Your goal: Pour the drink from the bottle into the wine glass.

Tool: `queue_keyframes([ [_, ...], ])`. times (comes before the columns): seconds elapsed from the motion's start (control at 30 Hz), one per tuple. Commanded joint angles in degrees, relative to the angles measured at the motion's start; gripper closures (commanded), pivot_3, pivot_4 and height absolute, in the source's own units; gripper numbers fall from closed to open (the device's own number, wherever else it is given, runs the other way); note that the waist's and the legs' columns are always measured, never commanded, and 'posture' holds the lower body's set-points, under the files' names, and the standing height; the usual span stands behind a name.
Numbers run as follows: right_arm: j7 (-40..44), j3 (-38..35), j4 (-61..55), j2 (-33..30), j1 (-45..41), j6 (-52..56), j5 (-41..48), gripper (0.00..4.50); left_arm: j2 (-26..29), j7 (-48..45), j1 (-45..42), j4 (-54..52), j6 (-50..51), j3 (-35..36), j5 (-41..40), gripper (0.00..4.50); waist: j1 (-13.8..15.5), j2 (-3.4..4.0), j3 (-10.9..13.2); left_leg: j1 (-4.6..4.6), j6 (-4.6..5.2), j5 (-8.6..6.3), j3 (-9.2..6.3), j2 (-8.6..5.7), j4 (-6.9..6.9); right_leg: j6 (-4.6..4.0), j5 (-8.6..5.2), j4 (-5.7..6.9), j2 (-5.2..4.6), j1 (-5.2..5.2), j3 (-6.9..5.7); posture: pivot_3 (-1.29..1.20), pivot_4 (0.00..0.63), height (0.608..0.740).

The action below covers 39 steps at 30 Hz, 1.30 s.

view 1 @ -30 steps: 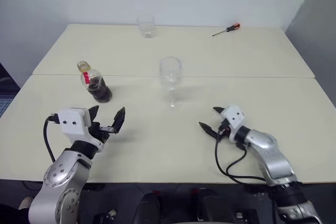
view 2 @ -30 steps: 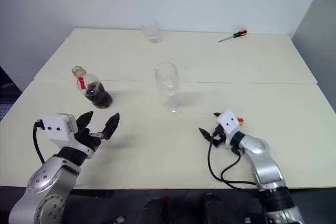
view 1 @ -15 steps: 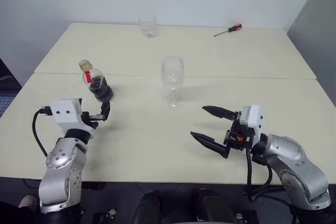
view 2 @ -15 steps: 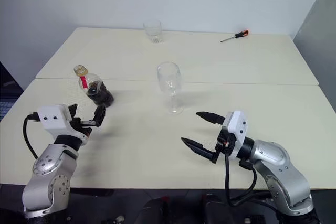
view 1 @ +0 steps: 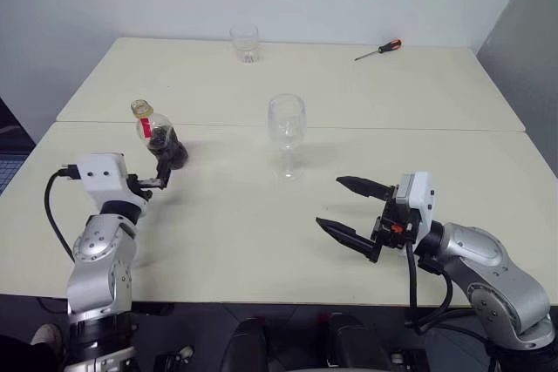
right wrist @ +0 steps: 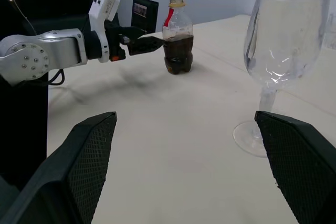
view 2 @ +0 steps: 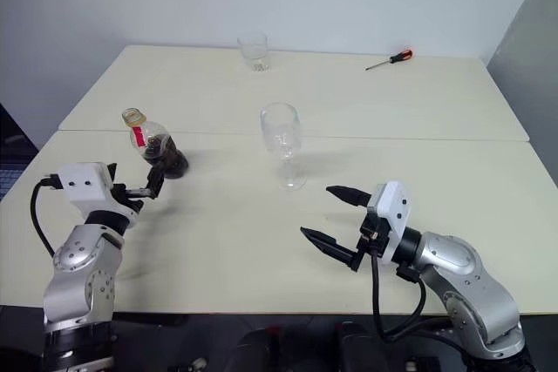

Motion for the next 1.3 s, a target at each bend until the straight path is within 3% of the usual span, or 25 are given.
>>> queue_keyframes([
  [0.03, -0.6, -1.1, -2.5, -0.7, -0.7, 0.5, 1.8, 0.01, 1.2, -2.7, -2.2, 3.4, -3.6, -0.1, 0.6, 0.00, 0.0, 0.00, 0.0, 0.00, 0.00, 0.00, 0.00, 0.00, 0.00, 0.00, 0.00, 0.00, 0.00, 0.00, 0.00, 0.00, 0.150, 0.740],
  [0.47, -3.3, -1.4, -3.0, -1.1, -0.9, 2.5, 2.8, 0.01, 3.0, -10.9, -9.5, 16.6, -8.4, -1.0, 0.6, 0.00, 0.0, -0.02, 0.0, -0.02, 0.00, 0.00, -0.01, 0.01, 0.02, 0.01, 0.01, -0.01, -0.01, 0.00, -0.03, 0.00, 0.150, 0.740],
  [1.3, -4.7, -1.8, -1.8, -1.5, -1.7, 3.2, 3.4, 0.01, 6.2, -17.7, -27.1, 46.2, -23.6, -4.5, 4.6, 0.00, 0.0, -0.04, 0.0, -0.07, 0.01, 0.00, -0.03, -0.04, 0.06, 0.03, 0.03, 0.02, 0.01, -0.02, -0.11, 0.00, 0.150, 0.740],
])
